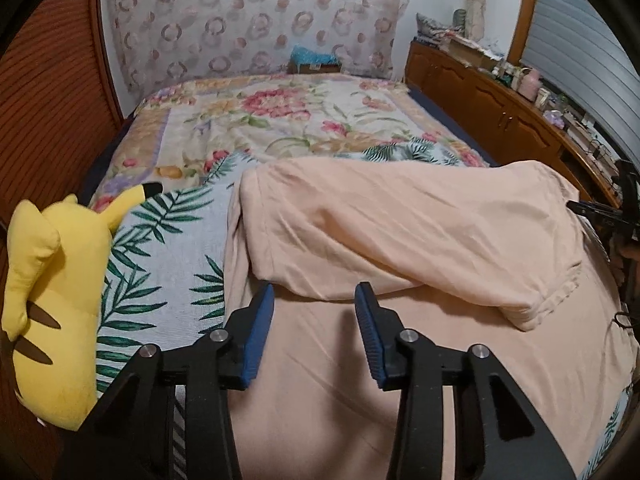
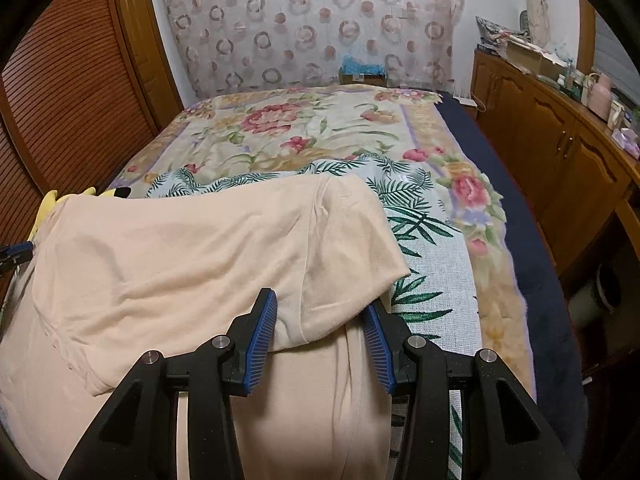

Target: Fold small clothes

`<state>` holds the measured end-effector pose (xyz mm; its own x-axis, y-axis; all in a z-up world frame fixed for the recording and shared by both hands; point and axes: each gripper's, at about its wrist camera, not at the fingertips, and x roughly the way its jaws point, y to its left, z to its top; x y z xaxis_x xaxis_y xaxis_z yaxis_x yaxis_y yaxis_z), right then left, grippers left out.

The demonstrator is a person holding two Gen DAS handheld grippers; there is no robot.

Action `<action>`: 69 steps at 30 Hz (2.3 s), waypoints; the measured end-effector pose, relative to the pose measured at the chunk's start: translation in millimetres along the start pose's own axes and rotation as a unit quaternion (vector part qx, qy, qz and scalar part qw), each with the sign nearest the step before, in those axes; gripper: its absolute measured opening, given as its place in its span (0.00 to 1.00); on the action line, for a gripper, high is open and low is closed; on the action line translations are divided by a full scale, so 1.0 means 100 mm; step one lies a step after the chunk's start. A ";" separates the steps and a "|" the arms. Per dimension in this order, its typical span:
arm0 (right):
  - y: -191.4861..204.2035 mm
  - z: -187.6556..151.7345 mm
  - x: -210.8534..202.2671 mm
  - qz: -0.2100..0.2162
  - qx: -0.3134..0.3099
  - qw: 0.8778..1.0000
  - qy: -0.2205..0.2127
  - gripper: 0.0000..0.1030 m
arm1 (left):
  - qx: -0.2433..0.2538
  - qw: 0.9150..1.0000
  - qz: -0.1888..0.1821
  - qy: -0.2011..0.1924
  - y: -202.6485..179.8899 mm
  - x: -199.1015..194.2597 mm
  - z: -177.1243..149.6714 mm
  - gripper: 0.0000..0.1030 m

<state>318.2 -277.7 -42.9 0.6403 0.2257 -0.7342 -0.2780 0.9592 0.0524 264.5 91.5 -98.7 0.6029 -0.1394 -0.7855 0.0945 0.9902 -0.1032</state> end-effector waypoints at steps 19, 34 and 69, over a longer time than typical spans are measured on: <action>-0.01 0.03 -0.05 -0.006 -0.011 1.000 0.004 0.45 | 0.000 1.000 -0.006 -0.004 -0.02 0.19 0.16 0.28; 0.08 0.15 -0.20 0.004 -0.058 0.998 -0.020 0.05 | 0.018 0.999 0.004 -0.038 -0.03 0.04 0.18 0.03; 0.14 -0.66 -1.82 0.019 -0.080 0.986 -0.146 0.01 | -0.005 0.978 0.016 -0.207 0.02 -1.74 -0.46 0.02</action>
<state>150.8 -316.6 46.6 0.7993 0.3232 -0.5066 -0.4001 0.9153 -0.0473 123.8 118.1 9.7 0.8749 -0.0997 -0.4740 0.0645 0.9938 -0.0900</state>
